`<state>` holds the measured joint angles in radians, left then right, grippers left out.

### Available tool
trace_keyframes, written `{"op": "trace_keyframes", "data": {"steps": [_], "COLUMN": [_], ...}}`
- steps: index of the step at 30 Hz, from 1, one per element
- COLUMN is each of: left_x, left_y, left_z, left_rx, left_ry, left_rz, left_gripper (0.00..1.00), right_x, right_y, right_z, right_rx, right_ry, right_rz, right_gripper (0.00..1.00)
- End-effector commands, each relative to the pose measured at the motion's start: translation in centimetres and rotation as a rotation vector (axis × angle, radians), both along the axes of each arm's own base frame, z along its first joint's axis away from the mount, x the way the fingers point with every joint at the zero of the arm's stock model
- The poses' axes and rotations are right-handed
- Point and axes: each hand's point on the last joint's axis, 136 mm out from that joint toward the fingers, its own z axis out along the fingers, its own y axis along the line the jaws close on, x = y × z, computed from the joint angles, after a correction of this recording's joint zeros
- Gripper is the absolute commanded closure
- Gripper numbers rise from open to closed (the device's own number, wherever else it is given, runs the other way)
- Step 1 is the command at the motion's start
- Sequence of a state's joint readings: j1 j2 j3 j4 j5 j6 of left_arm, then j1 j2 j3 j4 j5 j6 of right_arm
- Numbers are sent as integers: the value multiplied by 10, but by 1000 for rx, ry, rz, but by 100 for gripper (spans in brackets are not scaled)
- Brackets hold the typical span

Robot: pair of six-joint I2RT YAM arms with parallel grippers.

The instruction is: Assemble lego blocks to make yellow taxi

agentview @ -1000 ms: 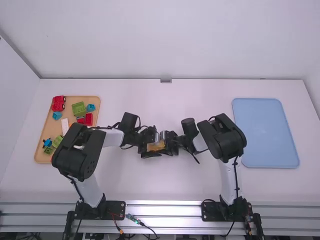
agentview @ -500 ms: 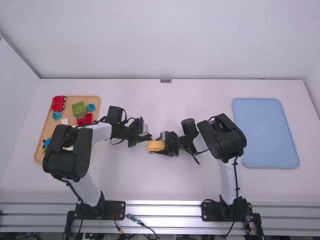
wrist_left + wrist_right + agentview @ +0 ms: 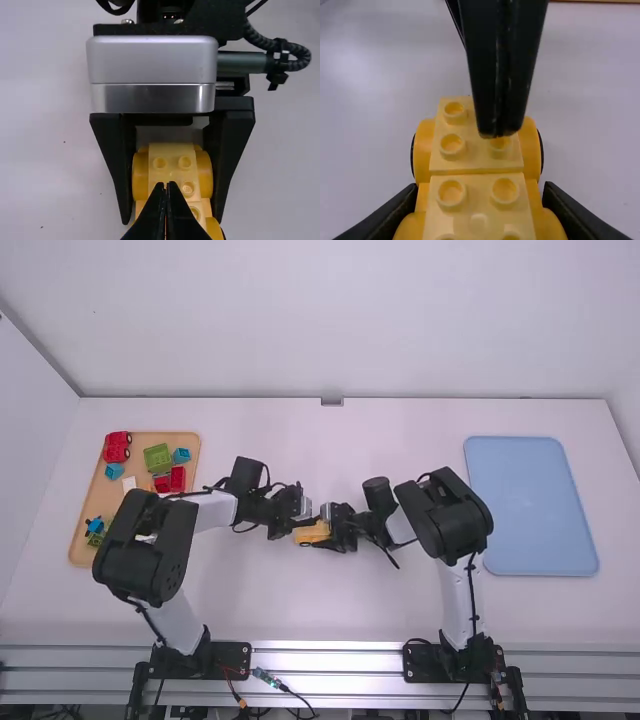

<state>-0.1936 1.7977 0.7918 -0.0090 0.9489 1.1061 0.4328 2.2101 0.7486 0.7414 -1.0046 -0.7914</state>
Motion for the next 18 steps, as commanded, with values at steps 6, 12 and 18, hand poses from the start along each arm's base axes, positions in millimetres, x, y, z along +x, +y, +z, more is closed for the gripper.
{"op": "trace_keyframes", "data": {"steps": [6, 12, 18], "left_x": [1, -4, -3], "left_y": [9, 9, 18], "left_z": [-11, -16, -31], "left_rx": [45, 61, 97], "left_ry": [56, 66, 81], "left_rz": [56, 59, 136], "left_gripper": [98, 98, 98], "right_x": [1, 1, 1], "right_y": [-9, -9, -9], "right_z": [-21, -21, -21], "right_rx": [-81, -83, -80], "right_ry": [7, 6, 4], "right_rz": [-50, -52, -50], "right_gripper": [46, 46, 46]}}
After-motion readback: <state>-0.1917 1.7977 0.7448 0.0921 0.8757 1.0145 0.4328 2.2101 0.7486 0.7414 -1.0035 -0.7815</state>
